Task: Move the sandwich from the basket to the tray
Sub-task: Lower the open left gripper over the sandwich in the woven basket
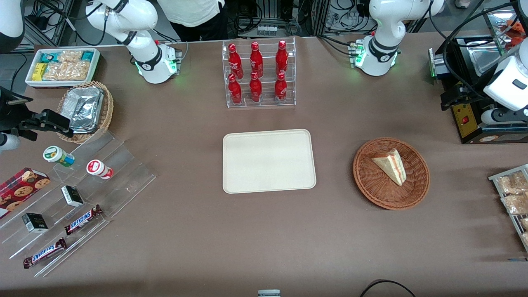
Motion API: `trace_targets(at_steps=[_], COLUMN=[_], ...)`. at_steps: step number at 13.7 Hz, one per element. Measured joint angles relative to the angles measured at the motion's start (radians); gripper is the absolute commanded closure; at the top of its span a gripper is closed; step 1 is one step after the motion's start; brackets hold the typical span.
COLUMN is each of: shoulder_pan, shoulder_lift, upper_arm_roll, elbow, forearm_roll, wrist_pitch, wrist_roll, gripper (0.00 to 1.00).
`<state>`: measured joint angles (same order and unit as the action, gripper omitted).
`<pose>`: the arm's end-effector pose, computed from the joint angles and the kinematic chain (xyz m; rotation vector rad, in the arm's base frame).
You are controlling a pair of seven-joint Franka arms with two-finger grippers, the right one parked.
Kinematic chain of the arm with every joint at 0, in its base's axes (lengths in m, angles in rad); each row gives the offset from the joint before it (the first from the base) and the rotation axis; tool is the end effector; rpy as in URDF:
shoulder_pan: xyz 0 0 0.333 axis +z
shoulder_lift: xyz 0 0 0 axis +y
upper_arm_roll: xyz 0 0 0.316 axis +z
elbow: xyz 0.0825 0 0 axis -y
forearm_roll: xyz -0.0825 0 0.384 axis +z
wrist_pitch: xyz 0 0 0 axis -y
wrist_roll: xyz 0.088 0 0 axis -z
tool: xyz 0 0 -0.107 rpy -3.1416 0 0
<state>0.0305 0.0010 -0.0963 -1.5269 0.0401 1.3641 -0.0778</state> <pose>0.5315 -0.0301 0.6280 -3.0802 -0.0262 0.2478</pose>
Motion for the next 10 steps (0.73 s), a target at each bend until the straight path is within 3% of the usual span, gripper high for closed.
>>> trace_targets(at_steps=[6, 10], shoulder_pan=[0.003, 0.005], shoulder_lift=[0.038, 0.065], upper_arm_roll=[0.002, 0.005], elbow=[-0.024, -0.209], forearm_roll=[0.007, 0.028], wrist_pitch=[-0.019, 0.195], wrist_roll=[0.002, -0.019], gripper=[0.00, 0.00])
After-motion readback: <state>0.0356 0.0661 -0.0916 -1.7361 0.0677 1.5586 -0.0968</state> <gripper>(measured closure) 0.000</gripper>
